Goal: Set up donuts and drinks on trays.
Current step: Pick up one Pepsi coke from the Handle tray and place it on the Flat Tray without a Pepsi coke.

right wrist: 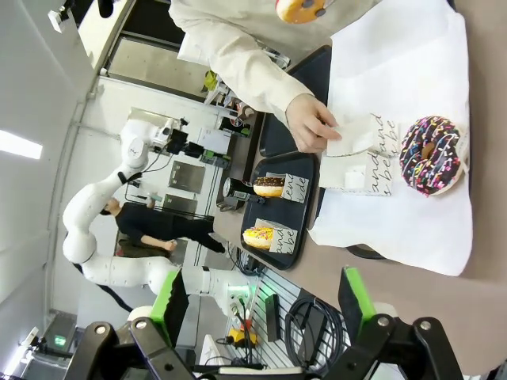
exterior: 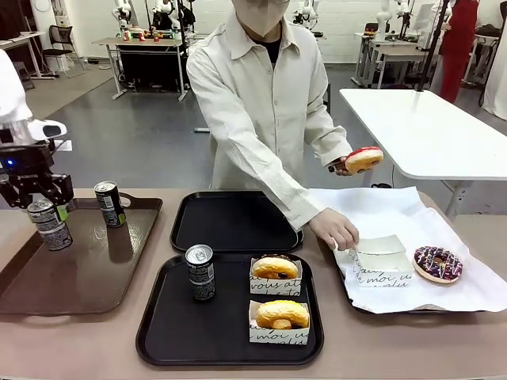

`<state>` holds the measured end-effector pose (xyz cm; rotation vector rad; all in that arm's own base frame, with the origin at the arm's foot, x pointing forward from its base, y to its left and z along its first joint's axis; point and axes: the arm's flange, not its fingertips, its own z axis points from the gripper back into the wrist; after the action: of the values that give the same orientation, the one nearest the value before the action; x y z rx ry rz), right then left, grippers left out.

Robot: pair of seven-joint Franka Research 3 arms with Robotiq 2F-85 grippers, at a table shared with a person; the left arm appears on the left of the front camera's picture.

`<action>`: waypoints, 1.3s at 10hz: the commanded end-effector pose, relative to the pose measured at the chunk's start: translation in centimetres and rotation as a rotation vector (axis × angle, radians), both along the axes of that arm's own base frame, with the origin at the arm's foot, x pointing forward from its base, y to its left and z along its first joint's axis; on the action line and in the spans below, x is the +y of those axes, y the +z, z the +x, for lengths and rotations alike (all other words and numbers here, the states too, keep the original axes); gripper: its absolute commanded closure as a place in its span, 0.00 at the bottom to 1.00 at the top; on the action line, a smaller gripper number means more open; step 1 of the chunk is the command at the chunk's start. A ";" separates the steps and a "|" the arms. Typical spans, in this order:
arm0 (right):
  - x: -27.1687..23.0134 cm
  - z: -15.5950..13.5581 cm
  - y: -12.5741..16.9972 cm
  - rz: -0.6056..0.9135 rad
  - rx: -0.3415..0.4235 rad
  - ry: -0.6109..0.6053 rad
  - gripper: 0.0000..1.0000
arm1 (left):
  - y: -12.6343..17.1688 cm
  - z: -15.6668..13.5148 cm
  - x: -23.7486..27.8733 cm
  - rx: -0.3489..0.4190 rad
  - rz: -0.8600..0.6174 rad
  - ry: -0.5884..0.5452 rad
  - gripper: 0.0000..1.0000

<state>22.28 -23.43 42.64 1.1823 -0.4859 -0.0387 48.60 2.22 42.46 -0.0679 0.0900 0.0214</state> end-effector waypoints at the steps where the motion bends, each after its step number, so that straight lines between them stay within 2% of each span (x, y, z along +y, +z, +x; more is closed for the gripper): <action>1: -0.1 0.2 0.1 0.018 -0.032 -0.006 0.00 | 5.4 -5.2 -2.4 0.083 0.073 -0.092 0.93; 3: -0.1 0.2 0.1 0.018 -0.032 -0.006 0.00 | 8.1 -8.8 -4.2 0.084 0.110 -0.156 0.93; 6: -0.1 0.2 0.1 0.018 -0.032 -0.006 0.00 | 9.3 -9.7 -3.7 0.040 0.023 -0.170 0.93; 7: -0.1 0.2 0.1 0.018 -0.032 -0.006 0.00 | 10.0 -10.1 -2.6 -0.010 -0.036 -0.148 0.93; 8: -0.1 0.2 0.1 0.018 -0.032 -0.006 0.00 | 10.0 -10.1 -4.9 0.071 0.072 -0.159 0.93; 10: -0.1 0.2 0.1 0.018 -0.032 -0.006 0.00 | 10.0 -10.1 -4.9 0.071 0.072 -0.159 0.93; 11: -0.1 0.2 0.1 0.018 -0.032 -0.006 0.00 | 9.9 -9.9 -4.1 0.054 0.045 -0.151 0.41; 13: -0.1 0.2 0.1 0.018 -0.032 -0.006 0.00 | 10.2 -6.3 -9.0 -0.048 0.061 -0.232 0.41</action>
<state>22.31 -23.43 42.60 1.1828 -0.4842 -0.0390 40.01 -4.38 52.37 0.0008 0.1031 -0.1759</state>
